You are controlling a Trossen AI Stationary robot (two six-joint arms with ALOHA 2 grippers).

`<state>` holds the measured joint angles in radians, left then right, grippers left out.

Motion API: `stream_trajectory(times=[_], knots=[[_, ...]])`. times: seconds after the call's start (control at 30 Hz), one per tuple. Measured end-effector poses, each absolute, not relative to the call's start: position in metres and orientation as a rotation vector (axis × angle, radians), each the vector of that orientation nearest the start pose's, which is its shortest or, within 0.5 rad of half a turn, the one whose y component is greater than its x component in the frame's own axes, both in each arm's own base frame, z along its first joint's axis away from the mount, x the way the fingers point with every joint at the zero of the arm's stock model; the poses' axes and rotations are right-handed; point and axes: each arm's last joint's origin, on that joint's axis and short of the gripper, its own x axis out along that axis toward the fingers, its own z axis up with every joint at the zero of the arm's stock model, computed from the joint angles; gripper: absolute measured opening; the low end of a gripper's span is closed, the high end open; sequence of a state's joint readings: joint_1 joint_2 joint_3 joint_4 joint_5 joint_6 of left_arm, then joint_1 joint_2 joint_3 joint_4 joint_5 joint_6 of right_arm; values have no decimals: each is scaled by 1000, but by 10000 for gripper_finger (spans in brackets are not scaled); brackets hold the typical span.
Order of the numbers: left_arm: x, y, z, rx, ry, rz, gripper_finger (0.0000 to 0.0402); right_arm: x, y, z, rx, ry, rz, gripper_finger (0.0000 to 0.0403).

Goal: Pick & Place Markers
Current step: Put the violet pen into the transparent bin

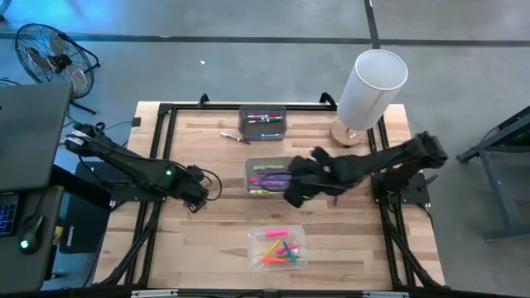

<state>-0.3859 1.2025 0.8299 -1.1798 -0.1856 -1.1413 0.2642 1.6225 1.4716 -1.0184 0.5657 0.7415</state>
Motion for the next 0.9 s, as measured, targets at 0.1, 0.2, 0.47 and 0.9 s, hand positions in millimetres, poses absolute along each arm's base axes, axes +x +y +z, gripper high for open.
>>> stream_trajectory(times=[0.1,0.2,0.47,0.9], knots=[[173,-65,210,-459,1394,688,211,285,81,303,279,840,-613,133],[177,-67,199,-438,1446,710,211,261,95,301,365,766,-566,133],[173,-68,158,-547,1486,694,211,216,120,290,463,700,-449,133],[167,-69,137,-762,1482,706,117,197,142,285,417,768,-358,133]])
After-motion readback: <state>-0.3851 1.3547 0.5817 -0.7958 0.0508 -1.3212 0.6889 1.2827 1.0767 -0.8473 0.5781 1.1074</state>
